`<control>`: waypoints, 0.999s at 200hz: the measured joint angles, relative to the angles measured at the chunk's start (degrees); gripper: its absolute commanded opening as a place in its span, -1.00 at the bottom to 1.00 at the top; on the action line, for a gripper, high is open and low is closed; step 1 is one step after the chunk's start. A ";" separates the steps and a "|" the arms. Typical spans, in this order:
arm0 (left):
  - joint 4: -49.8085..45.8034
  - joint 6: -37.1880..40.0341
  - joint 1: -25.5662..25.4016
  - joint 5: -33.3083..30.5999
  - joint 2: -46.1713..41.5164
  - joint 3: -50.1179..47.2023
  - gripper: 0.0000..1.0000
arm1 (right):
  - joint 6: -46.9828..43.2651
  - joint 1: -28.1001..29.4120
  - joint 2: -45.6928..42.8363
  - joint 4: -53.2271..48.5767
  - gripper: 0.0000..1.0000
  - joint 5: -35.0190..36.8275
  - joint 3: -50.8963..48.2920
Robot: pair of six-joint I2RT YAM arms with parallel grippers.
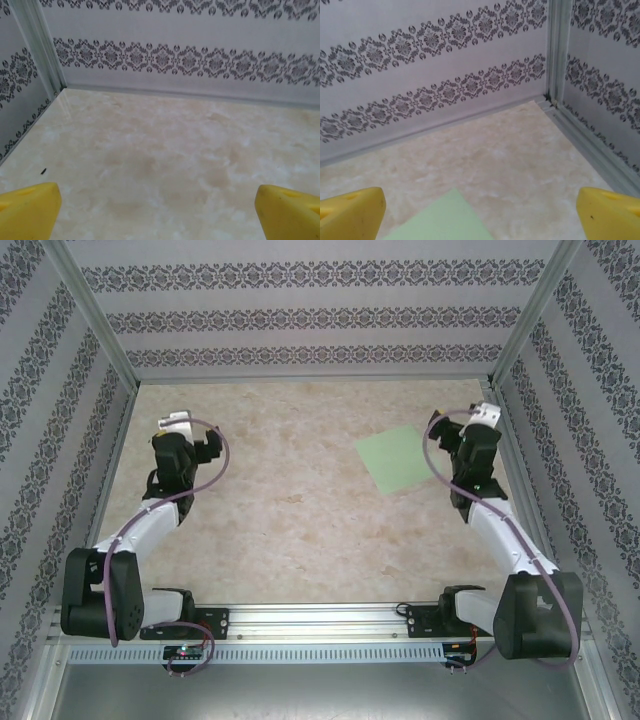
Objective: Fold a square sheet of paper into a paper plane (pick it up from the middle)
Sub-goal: Move the square sheet of paper to the center of the table.
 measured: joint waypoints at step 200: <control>-30.23 -18.18 -0.02 23.15 6.95 14.14 1.00 | 18.62 11.98 45.03 -36.87 0.96 -16.15 31.69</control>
